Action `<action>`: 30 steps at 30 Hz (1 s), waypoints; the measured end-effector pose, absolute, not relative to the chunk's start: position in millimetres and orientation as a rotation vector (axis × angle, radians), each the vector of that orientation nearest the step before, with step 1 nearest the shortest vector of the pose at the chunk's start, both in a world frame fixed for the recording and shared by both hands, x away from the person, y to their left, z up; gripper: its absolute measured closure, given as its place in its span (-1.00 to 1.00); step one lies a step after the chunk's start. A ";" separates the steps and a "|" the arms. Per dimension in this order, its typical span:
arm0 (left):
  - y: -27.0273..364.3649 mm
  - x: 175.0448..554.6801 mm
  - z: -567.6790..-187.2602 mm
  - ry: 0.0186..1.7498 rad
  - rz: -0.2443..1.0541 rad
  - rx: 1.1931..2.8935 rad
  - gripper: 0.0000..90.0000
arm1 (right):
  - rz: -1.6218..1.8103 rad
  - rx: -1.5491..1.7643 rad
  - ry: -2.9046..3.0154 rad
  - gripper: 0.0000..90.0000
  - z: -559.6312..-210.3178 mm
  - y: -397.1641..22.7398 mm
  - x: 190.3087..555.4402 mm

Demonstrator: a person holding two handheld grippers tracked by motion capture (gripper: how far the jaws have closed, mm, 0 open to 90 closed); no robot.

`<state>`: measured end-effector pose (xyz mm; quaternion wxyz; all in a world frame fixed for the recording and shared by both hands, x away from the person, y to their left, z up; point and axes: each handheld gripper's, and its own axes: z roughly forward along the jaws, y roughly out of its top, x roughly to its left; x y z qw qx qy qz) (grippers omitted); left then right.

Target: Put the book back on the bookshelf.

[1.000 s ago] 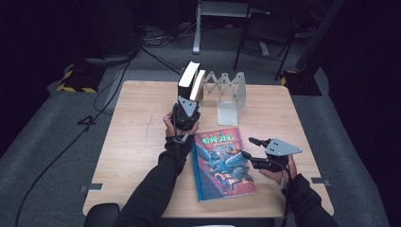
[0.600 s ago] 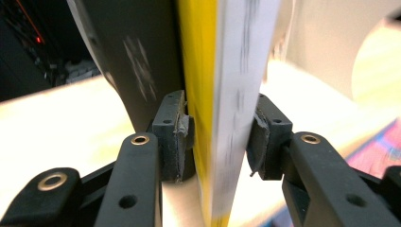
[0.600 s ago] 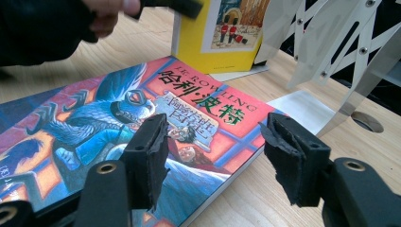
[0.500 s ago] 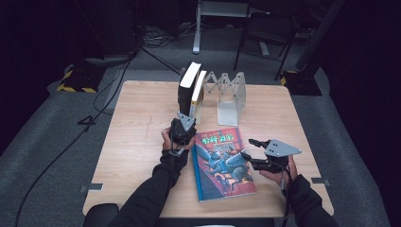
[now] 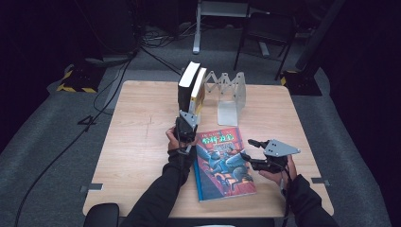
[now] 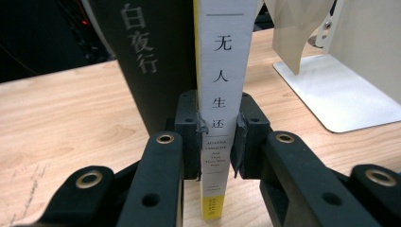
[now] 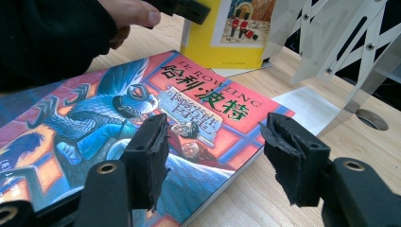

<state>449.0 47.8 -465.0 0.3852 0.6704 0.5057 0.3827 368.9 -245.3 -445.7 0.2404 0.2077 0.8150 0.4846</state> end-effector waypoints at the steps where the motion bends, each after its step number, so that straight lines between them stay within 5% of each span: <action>1: 46.1 450.3 -465.4 1.290 0.983 1.702 0.68 | 1.326 0.569 2.231 -0.09 -445.7 -245.7 368.7; 13: 43.7 464.5 -464.9 1.330 0.934 1.668 0.64 | 1.321 0.560 2.238 -0.09 -445.5 -244.5 368.1; 21: 53.6 454.0 -469.0 1.251 0.853 1.680 0.31 | 1.320 0.566 2.241 -0.09 -445.2 -246.4 368.3; 30: 64.1 436.1 -467.3 1.174 0.848 1.708 0.53 | 1.320 0.569 2.247 -0.10 -446.1 -245.9 367.9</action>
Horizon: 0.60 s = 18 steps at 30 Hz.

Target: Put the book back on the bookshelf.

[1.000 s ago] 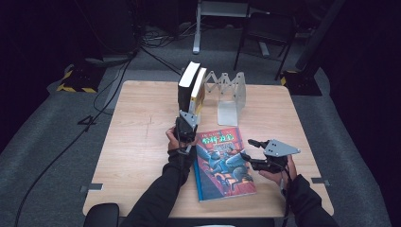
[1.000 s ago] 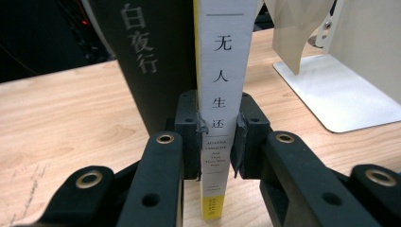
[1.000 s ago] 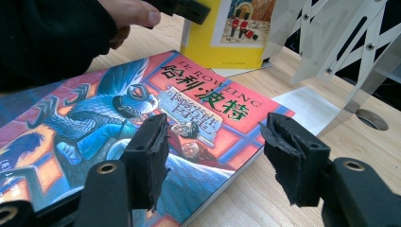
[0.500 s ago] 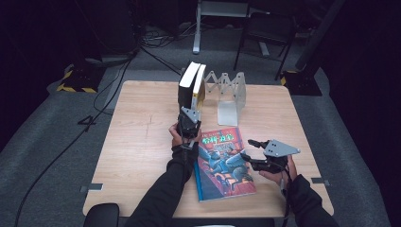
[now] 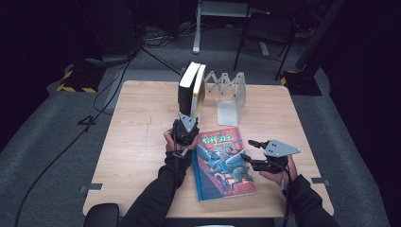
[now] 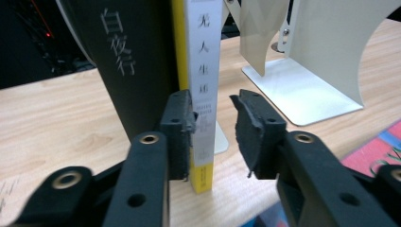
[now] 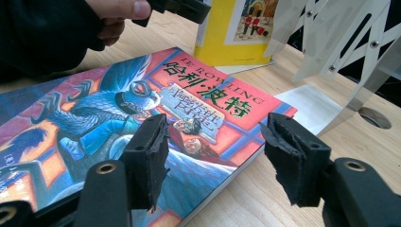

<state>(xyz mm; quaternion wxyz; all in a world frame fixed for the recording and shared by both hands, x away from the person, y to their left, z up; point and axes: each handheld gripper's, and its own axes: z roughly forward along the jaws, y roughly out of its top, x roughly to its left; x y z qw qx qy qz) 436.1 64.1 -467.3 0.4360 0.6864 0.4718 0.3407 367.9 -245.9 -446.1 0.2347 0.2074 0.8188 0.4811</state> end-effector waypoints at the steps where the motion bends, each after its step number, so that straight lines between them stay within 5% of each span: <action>1: 64.4 435.8 -468.1 1.178 0.845 1.710 0.56 | 1.316 0.569 2.249 -0.10 -446.3 -245.7 368.1; 8: 58.5 442.4 -470.3 1.193 0.848 1.728 0.93 | 1.310 0.560 2.257 -0.10 -447.4 -243.5 368.1; 18: 49.8 459.3 -468.7 1.211 0.826 1.730 0.89 | 1.314 0.564 2.255 -0.10 -447.1 -245.0 368.6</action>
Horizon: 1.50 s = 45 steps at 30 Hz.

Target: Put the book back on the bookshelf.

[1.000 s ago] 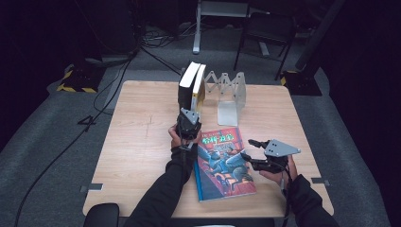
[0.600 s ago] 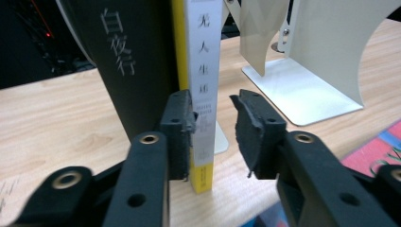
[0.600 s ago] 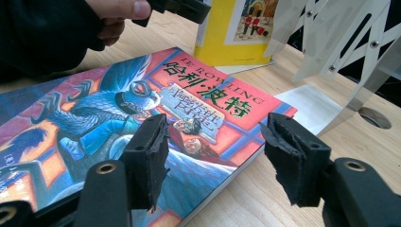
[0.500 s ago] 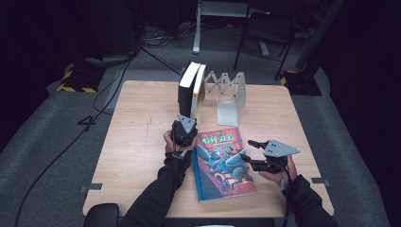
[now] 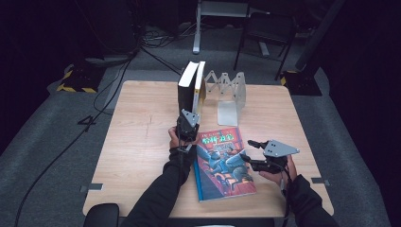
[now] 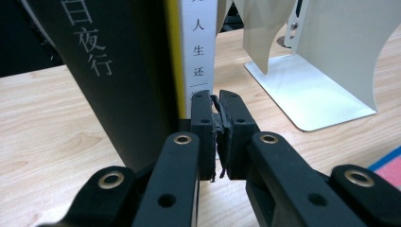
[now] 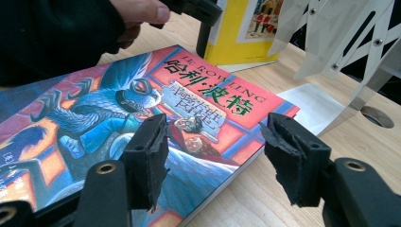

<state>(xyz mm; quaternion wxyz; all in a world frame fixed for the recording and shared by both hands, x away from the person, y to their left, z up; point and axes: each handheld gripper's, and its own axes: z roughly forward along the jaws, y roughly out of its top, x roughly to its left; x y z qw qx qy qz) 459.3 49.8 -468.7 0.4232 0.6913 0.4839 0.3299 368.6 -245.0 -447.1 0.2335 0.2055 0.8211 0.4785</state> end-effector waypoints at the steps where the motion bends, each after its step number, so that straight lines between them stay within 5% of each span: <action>1: 49.8 459.3 -468.7 1.211 0.826 1.730 0.88 | 1.314 0.564 2.255 -0.10 -447.1 -245.0 368.6; 27: 50.5 482.0 -464.6 1.205 0.799 1.780 0.91 | 1.305 0.562 2.265 -0.10 -447.2 -245.0 368.5; 45: 59.3 456.8 -454.7 1.038 0.736 1.876 0.36 | 1.301 0.571 2.270 -0.10 -446.0 -248.5 366.0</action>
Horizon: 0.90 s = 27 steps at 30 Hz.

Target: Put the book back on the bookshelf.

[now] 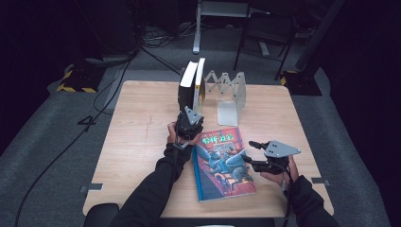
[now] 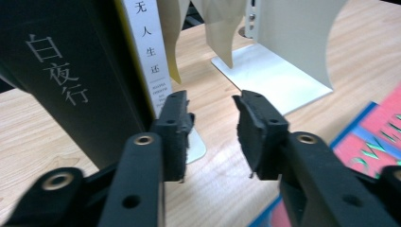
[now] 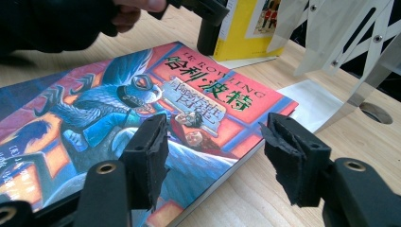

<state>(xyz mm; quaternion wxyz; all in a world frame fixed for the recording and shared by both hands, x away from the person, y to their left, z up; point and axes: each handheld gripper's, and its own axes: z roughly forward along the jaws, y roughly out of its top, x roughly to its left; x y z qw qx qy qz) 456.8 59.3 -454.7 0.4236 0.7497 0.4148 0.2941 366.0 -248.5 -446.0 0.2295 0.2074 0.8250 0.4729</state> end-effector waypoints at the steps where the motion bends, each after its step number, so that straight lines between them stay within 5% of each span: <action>1: 61.4 454.0 -453.6 1.029 0.726 1.884 0.33 | 1.300 0.575 2.272 -0.10 -446.0 -248.8 365.7; 27: 98.1 397.1 -451.5 0.751 0.626 2.092 -0.02 | 1.280 0.570 2.338 -0.17 -446.6 -250.7 350.8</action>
